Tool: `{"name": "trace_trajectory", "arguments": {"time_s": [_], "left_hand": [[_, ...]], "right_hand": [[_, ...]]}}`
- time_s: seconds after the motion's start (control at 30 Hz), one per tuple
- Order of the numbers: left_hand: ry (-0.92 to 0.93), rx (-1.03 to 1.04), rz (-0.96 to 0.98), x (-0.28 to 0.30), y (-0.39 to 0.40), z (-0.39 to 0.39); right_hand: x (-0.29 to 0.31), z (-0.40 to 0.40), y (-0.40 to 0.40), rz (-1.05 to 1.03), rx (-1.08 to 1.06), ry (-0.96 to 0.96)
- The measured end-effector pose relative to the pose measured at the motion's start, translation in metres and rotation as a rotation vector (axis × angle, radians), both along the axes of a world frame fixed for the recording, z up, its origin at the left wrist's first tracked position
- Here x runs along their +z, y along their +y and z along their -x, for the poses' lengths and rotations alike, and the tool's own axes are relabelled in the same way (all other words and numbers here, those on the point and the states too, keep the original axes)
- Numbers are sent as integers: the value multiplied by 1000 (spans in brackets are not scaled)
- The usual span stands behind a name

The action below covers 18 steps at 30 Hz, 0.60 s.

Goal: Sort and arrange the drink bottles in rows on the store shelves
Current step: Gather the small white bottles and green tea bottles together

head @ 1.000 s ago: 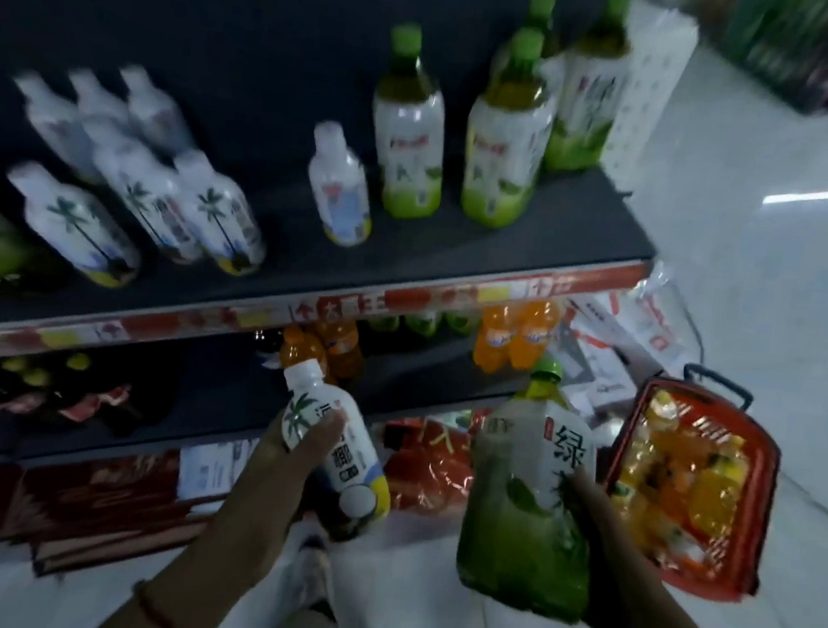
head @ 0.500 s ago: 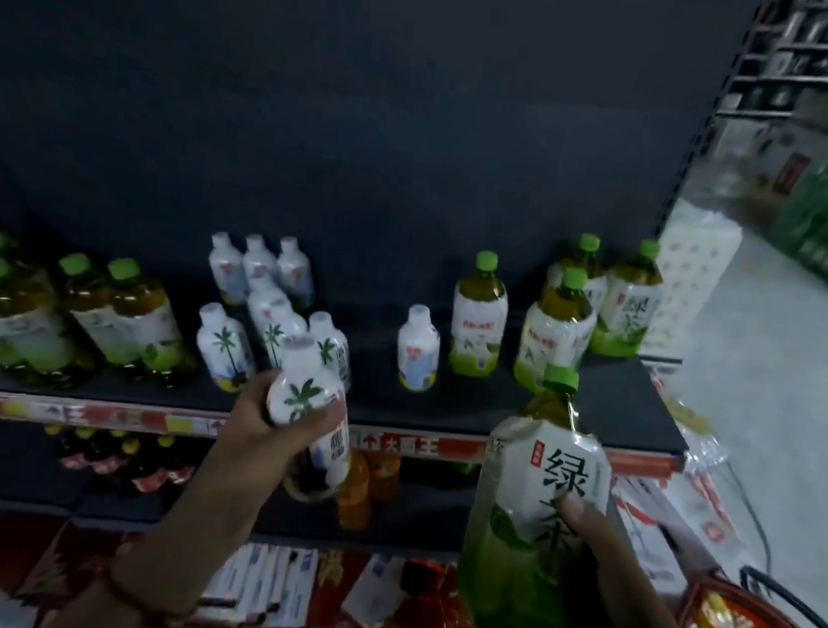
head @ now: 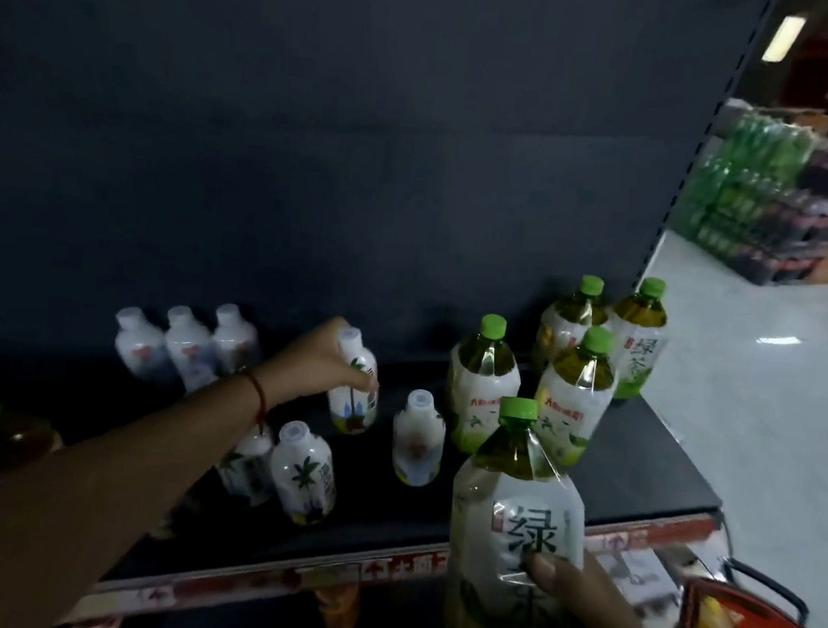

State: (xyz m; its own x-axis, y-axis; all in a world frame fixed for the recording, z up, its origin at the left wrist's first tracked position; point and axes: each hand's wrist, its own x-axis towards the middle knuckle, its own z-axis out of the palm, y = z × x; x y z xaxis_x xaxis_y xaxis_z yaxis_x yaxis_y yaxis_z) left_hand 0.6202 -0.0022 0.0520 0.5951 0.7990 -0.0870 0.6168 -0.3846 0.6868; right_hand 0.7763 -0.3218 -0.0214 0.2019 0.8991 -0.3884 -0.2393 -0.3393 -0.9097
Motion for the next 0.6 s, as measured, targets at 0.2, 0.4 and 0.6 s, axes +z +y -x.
{"name": "trace_trajectory", "arguments": {"time_s": [0.2,0.4,0.6], "left_hand": [[147,-77,-36,-37,27,-5],[287,-63,-178,-17,15,-8],[-286,-78,-241,37,-123,-52]], "right_hand": [[-5,-21,6,-108,-194,6],[9,-46,-1,-82,-236,0],[16,-79,-30,-27,-203,16]]}}
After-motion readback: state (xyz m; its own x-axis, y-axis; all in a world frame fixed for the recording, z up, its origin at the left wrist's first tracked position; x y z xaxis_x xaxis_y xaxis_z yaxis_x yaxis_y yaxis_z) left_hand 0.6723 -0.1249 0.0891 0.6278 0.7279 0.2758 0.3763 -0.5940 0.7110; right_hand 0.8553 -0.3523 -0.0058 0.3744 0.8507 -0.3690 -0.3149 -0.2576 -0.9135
